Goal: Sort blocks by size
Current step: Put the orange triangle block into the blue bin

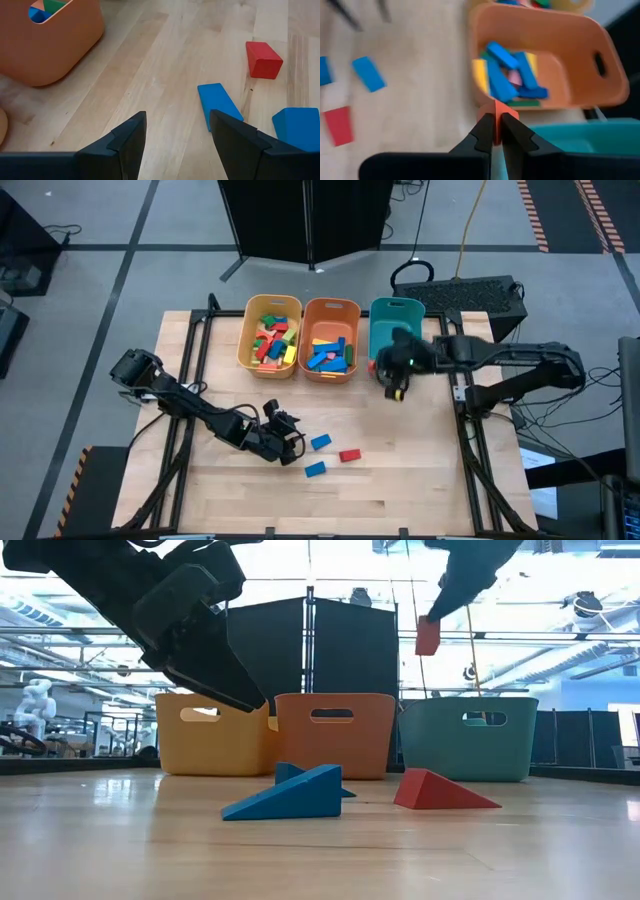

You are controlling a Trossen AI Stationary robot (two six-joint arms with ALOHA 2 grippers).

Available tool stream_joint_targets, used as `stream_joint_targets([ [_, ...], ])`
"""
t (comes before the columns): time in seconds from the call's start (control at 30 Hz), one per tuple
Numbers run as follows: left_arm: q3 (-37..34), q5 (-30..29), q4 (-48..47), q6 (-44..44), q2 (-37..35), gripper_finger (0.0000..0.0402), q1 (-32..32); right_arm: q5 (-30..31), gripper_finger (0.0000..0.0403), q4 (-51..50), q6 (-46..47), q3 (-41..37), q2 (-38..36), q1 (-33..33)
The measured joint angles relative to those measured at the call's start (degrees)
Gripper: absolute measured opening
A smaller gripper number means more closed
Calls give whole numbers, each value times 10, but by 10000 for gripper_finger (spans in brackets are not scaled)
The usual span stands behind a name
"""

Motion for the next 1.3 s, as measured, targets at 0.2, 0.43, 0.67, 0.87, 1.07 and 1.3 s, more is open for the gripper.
stream_joint_targets([
  [0.2,0,2,0,0,0,219,0,-1,13,-22,-13,0,-7,-103],
  [0.43,0,13,0,0,0,219,0,-10,13,9,-30,-38,-7,-229],
  [0.67,0,14,0,0,0,219,0,-66,13,75,-54,-104,-7,-328],
  [0.87,0,13,0,1,0,219,0,-110,13,141,-71,-169,-7,-392],
  [1.07,0,13,0,2,0,219,0,-113,13,200,-77,-220,5,-427],
  [1.3,0,13,0,4,0,219,0,-129,13,223,-88,-228,50,-441],
])
